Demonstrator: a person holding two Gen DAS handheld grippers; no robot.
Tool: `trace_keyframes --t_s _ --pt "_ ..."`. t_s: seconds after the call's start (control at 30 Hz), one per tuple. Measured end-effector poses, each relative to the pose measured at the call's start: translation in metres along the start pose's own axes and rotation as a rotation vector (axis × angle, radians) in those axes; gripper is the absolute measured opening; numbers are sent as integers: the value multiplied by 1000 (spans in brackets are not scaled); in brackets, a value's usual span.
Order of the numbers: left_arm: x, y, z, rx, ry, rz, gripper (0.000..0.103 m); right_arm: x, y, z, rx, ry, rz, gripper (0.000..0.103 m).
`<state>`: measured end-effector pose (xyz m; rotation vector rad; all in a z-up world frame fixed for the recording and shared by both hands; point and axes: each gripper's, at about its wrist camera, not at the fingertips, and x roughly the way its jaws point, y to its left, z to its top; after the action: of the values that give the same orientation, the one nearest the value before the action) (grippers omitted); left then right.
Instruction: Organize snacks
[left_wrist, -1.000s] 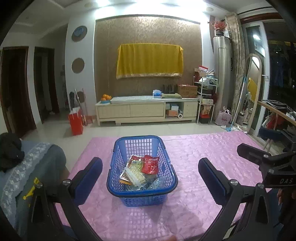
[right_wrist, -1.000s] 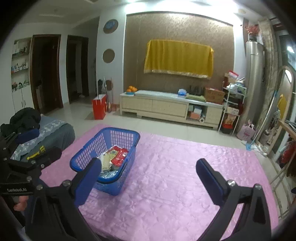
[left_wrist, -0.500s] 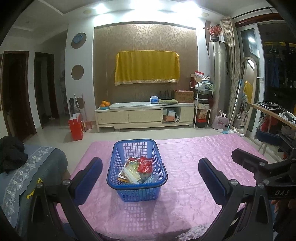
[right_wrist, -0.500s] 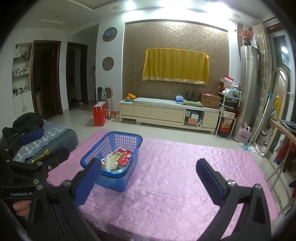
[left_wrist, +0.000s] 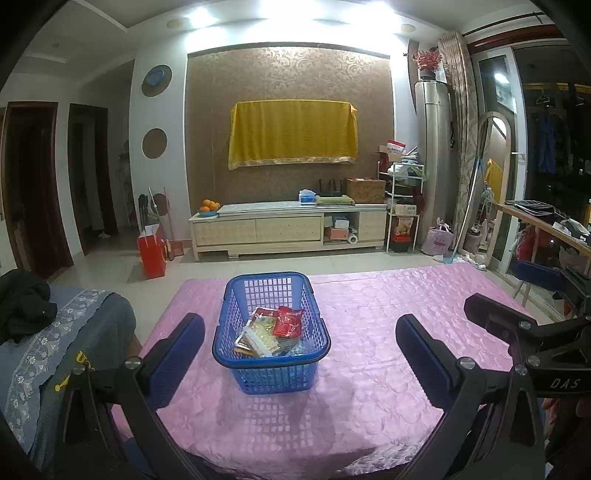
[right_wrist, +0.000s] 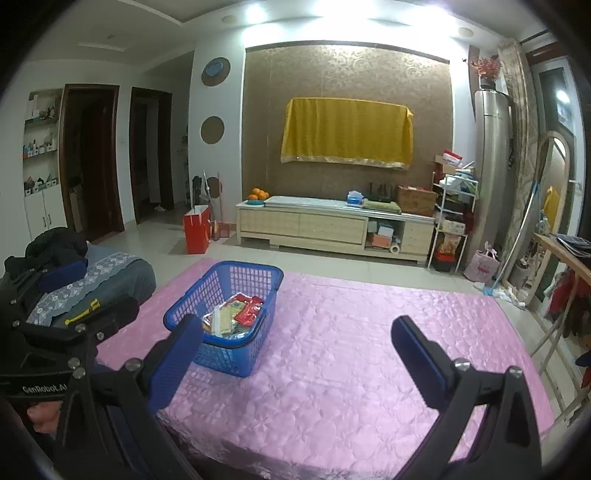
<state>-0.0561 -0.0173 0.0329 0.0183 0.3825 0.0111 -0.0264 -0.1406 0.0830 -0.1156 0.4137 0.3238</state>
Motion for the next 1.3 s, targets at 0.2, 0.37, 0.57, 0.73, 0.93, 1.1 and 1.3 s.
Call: trace_keyframes --t_s 0.2,0.37,0.57,0.73,0.93,1.1,1.3 --pt "-2 0 -1 -9 3 -2 102 -4 0 -1 8 -3 -7 103" --pt "-5 0 -3 -9 0 -2 102 -7 1 -1 7 -5 -9 103" --pt "-8 1 -3 -7 -1 -1 102 -8 0 -1 10 -6 -7 103" --pt "-9 2 -3 -8 -1 5 102 -8 1 0 5 -4 -13 103" --pt "-10 3 -3 -11 5 9 102 -8 2 0 8 5 -8 103" --pt "-11 5 -2 -17 11 5 102 -8 4 0 8 7 -6 103" --pt "-11 6 -3 -22 13 3 102 -9 5 1 7 9 -4 103"
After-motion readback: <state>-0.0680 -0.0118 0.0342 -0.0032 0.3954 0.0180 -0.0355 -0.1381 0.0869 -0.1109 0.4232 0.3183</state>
